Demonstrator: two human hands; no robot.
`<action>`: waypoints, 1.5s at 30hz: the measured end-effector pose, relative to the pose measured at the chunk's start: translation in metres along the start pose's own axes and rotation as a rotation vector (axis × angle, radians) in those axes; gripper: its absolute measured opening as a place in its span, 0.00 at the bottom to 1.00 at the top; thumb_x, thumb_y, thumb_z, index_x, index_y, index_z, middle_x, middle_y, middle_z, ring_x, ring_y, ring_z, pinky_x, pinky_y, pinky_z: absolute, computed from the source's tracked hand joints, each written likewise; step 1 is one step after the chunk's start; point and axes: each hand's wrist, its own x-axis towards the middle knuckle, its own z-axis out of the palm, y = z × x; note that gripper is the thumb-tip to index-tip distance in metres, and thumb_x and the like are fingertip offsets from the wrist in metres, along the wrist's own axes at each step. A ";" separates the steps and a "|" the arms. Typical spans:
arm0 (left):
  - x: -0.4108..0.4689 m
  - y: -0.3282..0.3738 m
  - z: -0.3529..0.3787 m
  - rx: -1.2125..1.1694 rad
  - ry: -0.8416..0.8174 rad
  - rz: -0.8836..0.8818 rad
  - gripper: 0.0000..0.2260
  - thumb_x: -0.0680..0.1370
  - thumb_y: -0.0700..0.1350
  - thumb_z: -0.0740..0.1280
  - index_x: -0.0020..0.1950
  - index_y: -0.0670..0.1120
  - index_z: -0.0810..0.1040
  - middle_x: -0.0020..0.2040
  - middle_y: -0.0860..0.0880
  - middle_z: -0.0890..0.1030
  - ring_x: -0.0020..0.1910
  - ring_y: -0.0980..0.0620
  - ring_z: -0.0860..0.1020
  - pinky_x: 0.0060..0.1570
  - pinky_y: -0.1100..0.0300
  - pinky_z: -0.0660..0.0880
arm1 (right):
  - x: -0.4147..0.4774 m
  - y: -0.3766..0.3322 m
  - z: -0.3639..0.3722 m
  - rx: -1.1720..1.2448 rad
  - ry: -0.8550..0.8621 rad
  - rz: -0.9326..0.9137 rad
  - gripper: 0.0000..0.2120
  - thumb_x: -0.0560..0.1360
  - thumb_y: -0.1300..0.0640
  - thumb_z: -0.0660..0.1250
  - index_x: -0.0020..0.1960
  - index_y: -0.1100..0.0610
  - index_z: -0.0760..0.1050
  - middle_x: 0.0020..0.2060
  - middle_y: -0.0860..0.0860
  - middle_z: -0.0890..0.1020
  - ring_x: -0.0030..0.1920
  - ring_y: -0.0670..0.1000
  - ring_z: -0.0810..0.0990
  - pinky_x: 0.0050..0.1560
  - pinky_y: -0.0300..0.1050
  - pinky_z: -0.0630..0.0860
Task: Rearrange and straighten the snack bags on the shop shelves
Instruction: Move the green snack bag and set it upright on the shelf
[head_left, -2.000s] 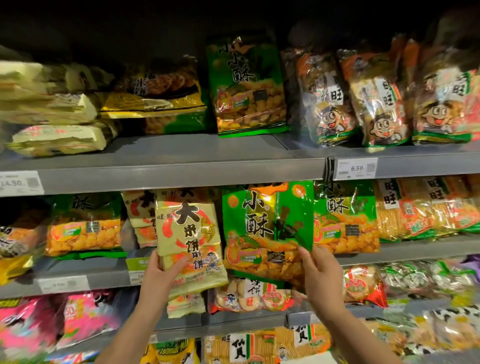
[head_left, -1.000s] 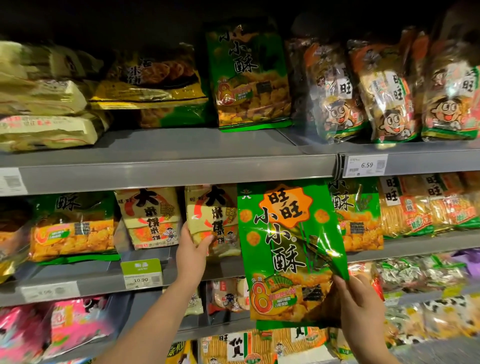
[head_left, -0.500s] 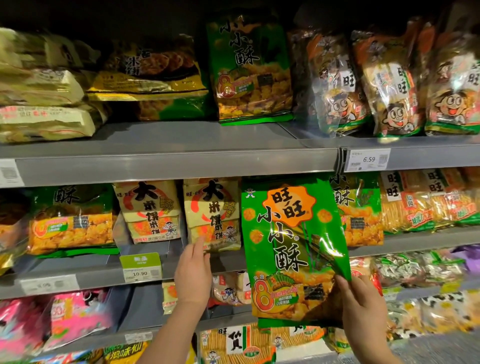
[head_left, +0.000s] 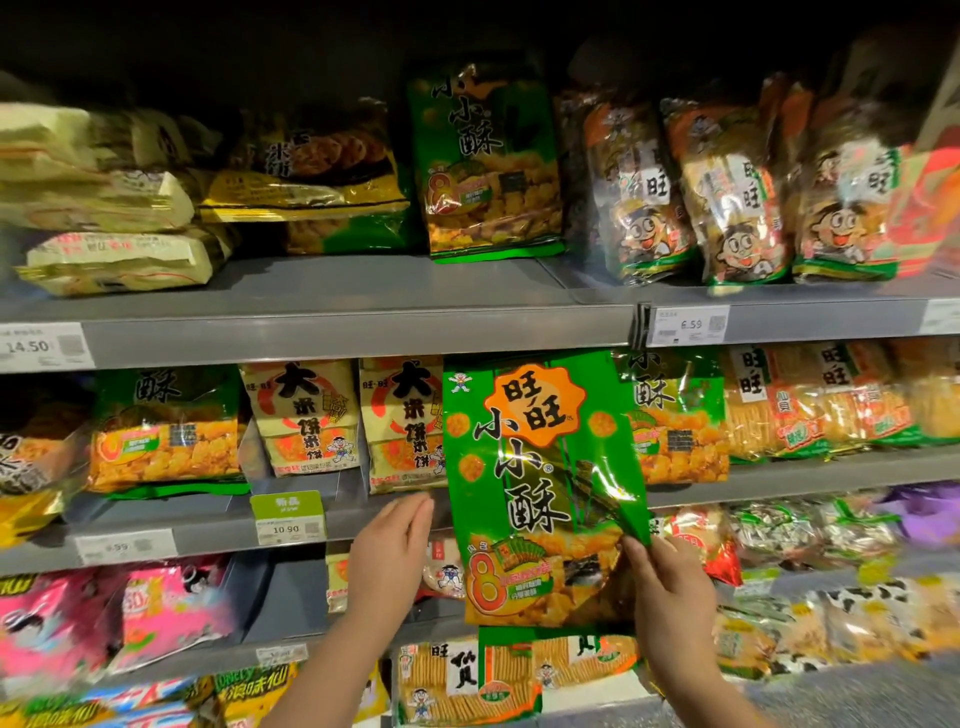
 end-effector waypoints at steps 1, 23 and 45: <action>-0.011 0.011 -0.006 -0.048 0.007 0.009 0.17 0.78 0.52 0.59 0.56 0.43 0.80 0.49 0.50 0.81 0.48 0.51 0.79 0.43 0.61 0.70 | -0.003 -0.004 -0.002 0.001 -0.012 0.000 0.15 0.78 0.59 0.61 0.32 0.53 0.69 0.34 0.52 0.72 0.37 0.49 0.69 0.36 0.43 0.63; -0.039 0.164 -0.122 -0.086 0.265 0.010 0.13 0.76 0.49 0.66 0.34 0.44 0.72 0.26 0.47 0.74 0.28 0.47 0.73 0.28 0.56 0.64 | 0.004 -0.120 -0.082 0.234 0.008 -0.258 0.20 0.77 0.58 0.62 0.29 0.56 0.62 0.28 0.52 0.67 0.32 0.51 0.64 0.34 0.45 0.60; 0.148 0.163 -0.117 -0.090 0.082 0.223 0.37 0.76 0.42 0.66 0.75 0.57 0.47 0.65 0.51 0.75 0.60 0.52 0.74 0.58 0.57 0.72 | 0.169 -0.233 -0.009 0.369 0.271 -0.193 0.18 0.78 0.56 0.60 0.31 0.59 0.66 0.29 0.53 0.70 0.32 0.51 0.66 0.36 0.48 0.59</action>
